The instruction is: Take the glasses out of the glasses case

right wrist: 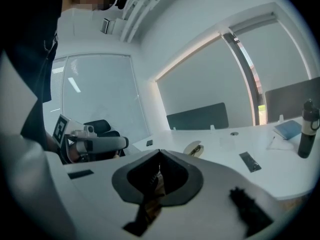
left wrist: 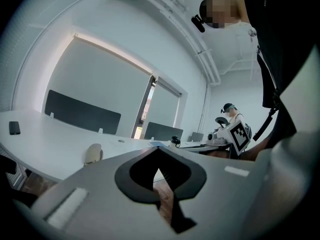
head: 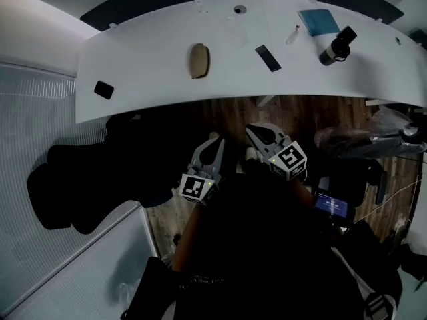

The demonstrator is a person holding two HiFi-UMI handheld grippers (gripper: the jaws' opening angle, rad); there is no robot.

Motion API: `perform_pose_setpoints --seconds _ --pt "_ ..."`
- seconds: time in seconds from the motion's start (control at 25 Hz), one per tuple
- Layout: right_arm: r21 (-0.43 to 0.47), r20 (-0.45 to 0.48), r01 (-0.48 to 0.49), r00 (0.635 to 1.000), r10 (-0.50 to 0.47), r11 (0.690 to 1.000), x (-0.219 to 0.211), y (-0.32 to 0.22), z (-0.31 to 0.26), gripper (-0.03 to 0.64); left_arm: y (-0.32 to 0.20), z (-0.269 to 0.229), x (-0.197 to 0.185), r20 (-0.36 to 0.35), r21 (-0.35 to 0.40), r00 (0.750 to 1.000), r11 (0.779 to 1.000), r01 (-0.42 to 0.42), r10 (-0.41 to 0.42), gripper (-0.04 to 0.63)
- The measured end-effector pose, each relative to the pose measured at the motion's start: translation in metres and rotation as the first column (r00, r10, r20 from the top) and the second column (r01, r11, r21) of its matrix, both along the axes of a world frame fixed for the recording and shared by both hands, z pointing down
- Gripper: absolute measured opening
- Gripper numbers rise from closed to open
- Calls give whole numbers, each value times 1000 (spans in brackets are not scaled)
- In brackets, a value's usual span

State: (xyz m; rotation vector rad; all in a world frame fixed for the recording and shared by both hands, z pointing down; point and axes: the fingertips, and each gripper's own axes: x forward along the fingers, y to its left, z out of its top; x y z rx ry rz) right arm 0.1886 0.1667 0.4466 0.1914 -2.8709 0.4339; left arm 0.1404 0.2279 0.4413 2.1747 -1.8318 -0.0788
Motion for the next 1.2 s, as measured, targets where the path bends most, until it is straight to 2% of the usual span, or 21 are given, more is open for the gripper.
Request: perform_pose_setpoints --seconds 0.2,0.4,0.72,1.0,1.2 --pt "74 -59 77 996 -73 994 -33 6 6 9 -12 3 -28 -22 -15 1000 1000 4 -5 8" --pt "76 -99 81 992 -73 994 -63 1 11 8 -18 12 -56 -38 -14 999 1000 -14 14 8" --pt "105 -164 158 977 -139 982 -136 0 19 9 -32 19 -127 -48 -5 999 1000 -20 20 8" --pt "127 -196 156 972 -130 980 -190 -8 24 8 -37 21 -181 -42 9 998 999 -48 48 8" --pt "101 -185 122 978 -102 987 -212 -14 22 8 -36 29 -210 -44 -6 997 998 -58 58 8"
